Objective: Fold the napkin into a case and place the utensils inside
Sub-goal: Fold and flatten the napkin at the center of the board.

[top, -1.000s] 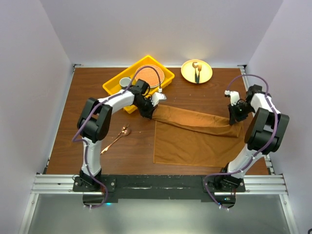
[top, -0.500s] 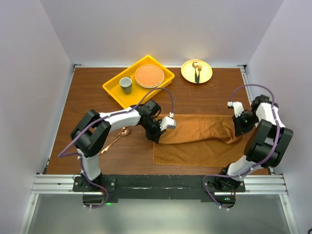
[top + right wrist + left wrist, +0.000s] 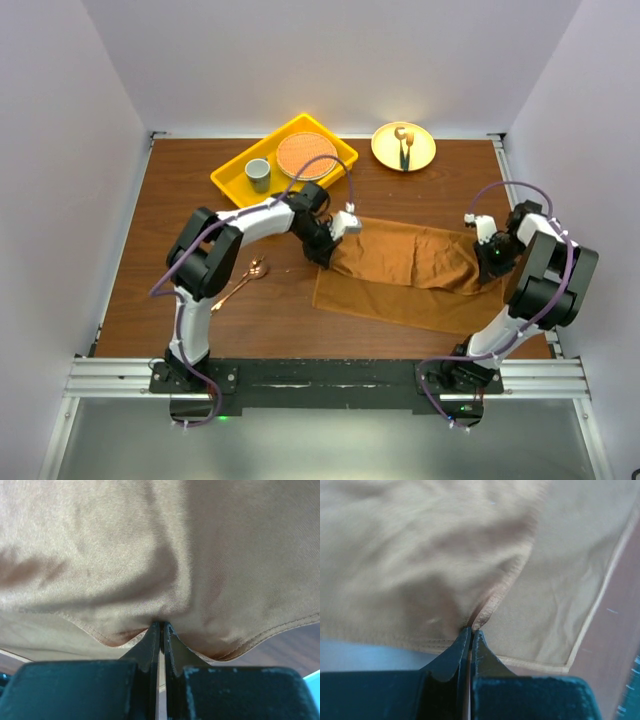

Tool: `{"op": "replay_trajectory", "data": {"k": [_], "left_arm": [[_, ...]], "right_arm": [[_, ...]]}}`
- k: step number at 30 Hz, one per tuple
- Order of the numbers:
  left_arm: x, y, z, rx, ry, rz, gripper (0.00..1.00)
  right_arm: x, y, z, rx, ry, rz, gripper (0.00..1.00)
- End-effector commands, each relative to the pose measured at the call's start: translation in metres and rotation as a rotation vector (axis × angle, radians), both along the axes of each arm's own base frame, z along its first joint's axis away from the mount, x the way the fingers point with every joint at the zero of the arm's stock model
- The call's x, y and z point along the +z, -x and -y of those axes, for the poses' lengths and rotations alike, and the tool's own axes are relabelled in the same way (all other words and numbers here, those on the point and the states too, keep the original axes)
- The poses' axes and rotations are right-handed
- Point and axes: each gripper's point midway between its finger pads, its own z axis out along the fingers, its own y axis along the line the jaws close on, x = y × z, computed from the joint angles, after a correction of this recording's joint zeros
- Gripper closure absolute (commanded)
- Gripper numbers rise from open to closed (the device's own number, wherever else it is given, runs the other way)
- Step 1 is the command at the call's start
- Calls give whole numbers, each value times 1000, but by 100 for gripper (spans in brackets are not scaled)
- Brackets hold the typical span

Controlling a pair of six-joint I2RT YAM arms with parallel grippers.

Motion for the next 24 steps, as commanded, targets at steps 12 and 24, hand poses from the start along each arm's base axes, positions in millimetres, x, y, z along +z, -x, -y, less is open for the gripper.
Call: {"op": "replay_trajectory", "data": {"k": [12, 24], "left_arm": [[8, -94, -46, 109, -97, 174, 100], [38, -52, -64, -23, -84, 171, 100]], "right_arm": [[52, -83, -9, -9, -18, 196, 100], [72, -23, -17, 106, 13, 130, 100]]}}
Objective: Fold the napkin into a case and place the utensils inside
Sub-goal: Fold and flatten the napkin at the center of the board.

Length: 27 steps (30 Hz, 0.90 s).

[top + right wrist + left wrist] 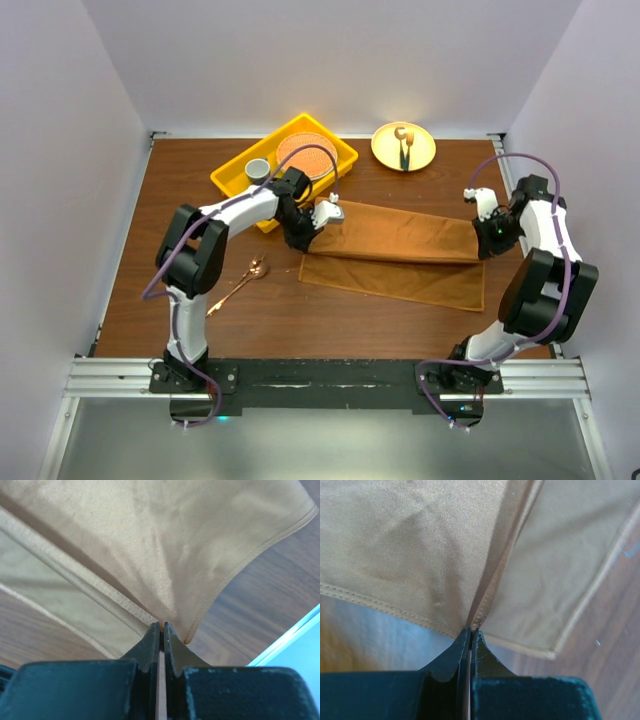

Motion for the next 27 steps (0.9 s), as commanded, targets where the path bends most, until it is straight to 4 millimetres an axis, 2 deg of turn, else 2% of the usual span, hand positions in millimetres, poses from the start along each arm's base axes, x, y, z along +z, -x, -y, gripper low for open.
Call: {"op": "replay_trajectory", "data": {"k": [1, 3, 7, 13, 19, 24, 27], "left_arm": [[27, 16, -8, -53, 16, 16, 100], [30, 22, -6, -56, 26, 6, 100], [19, 41, -3, -58, 26, -34, 100], [6, 60, 4, -60, 5, -30, 100], [-9, 62, -1, -56, -42, -3, 100], [-8, 59, 0, -58, -43, 9, 100], [-1, 57, 1, -62, -34, 16, 100]], "right_arm": [[-5, 31, -3, 52, 16, -55, 100], [-10, 33, -2, 58, 28, -54, 100], [-28, 43, -4, 55, 28, -79, 100], [-43, 51, -6, 55, 26, -107, 100], [-47, 59, -5, 72, 43, -118, 100], [-48, 59, -4, 71, 47, -122, 100], [-40, 56, -4, 74, 49, -111, 100]]}}
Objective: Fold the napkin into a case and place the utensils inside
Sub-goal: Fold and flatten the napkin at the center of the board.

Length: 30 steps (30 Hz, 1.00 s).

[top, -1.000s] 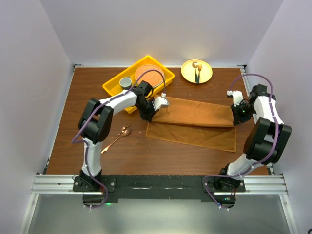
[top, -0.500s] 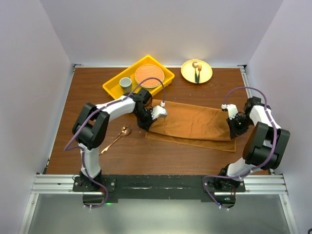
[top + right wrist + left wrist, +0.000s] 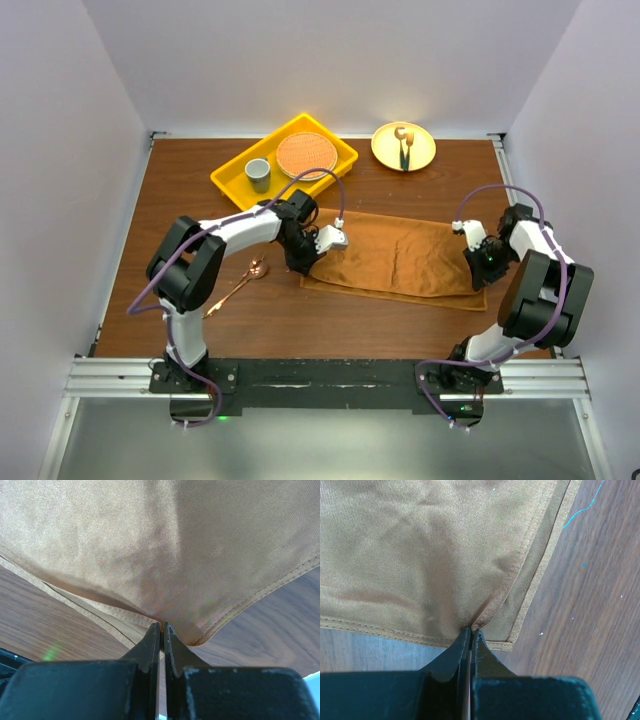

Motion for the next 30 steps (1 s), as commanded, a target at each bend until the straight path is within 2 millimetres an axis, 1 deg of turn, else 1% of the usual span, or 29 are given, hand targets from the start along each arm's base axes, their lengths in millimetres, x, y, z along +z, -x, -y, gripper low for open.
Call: {"op": "replay_trajectory", "data": {"k": [1, 3, 4, 6, 7, 10, 13, 15, 17, 18, 20, 24, 25, 27, 28, 29, 30], "left_arm": [[16, -9, 1, 4, 15, 58, 100], [25, -8, 3, -1, 24, 62, 100], [31, -7, 4, -3, 36, 63, 100], [35, -2, 3, -11, 40, 46, 100], [40, 0, 2, -13, 46, 50, 100], [45, 5, 0, -24, 51, 48, 100], [42, 11, -2, -33, 49, 33, 100], [39, 13, -2, -34, 44, 28, 100], [34, 14, -1, -33, 42, 23, 100], [33, 15, -1, -31, 41, 19, 100], [27, 15, 1, -33, 35, 17, 100], [20, 17, 1, -36, 29, 10, 100], [18, 19, 0, -37, 26, 6, 100], [18, 20, 0, -38, 24, 4, 100], [20, 20, 0, -37, 26, 4, 96], [24, 20, 0, -40, 33, 7, 88], [27, 22, 0, -40, 35, 1, 75]], "right_arm": [[17, -7, 6, 19, 27, 42, 100], [27, -11, 7, 20, 32, 62, 100], [30, -9, 6, 25, 30, 56, 100], [36, -9, 6, 32, 34, 68, 100], [37, -6, 5, 41, 33, 59, 100], [39, -2, 7, 60, 50, 56, 100], [37, 1, 7, 67, 50, 48, 100], [33, 3, 5, 58, 46, 42, 100], [27, 8, 5, 55, 49, 32, 100], [24, 5, 6, 50, 55, 43, 100], [20, 7, 6, 46, 54, 37, 100], [17, 12, 4, 50, 45, 17, 100], [18, 12, 4, 53, 50, 21, 98], [20, 15, 3, 67, 46, 14, 81], [22, 16, 1, 70, 39, 11, 71], [28, 12, 1, 72, 37, 26, 61], [33, 17, -2, 71, 21, 9, 49]]}}
